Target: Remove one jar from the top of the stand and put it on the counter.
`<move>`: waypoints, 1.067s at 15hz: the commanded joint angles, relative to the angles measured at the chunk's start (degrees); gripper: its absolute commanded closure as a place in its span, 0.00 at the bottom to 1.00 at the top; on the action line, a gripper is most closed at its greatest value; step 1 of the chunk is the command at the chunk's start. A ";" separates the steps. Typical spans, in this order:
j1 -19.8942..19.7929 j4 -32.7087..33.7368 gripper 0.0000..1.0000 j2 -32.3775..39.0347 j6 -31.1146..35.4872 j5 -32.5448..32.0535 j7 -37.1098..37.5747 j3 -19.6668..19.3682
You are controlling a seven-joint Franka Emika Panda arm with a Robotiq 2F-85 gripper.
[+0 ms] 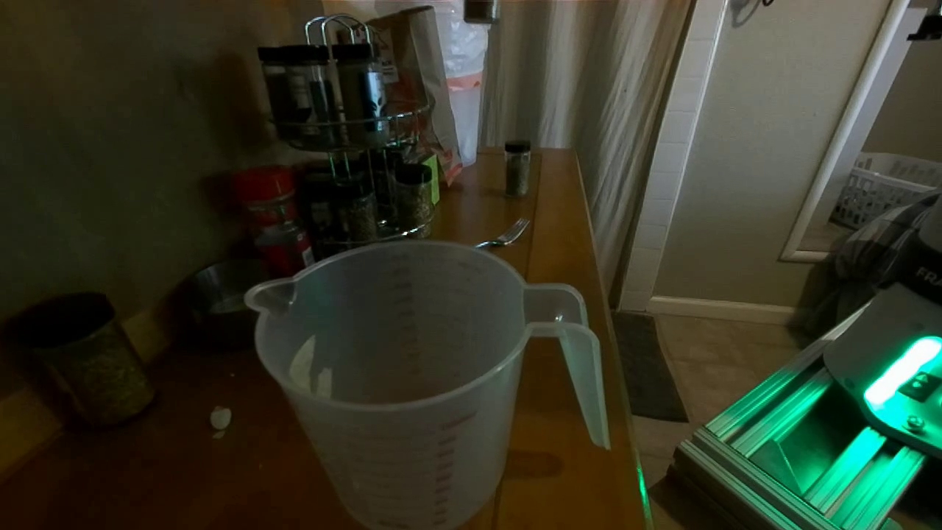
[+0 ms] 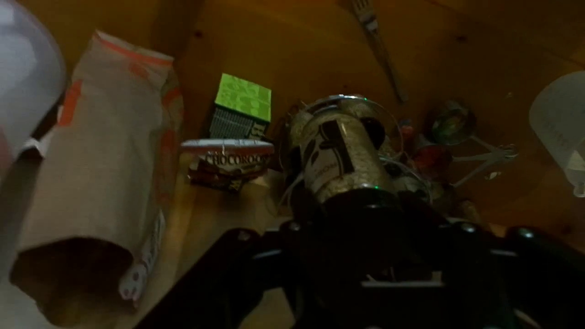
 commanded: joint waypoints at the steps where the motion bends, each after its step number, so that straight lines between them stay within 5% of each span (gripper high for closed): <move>1: -2.24 -9.25 0.74 -3.91 7.47 -1.98 4.54 -3.20; 5: -4.82 -11.32 0.74 -1.65 11.54 -5.92 14.65 -3.60; 6: -2.68 -10.51 0.49 -1.28 10.20 -4.64 9.02 -6.03; 8: -2.83 -11.09 0.49 -1.17 10.53 -5.49 12.34 -5.91; 9: -2.80 -11.12 0.74 -1.17 10.54 -5.59 13.06 -5.77; 16: -6.40 -7.36 0.74 6.75 18.94 -5.56 12.79 -12.60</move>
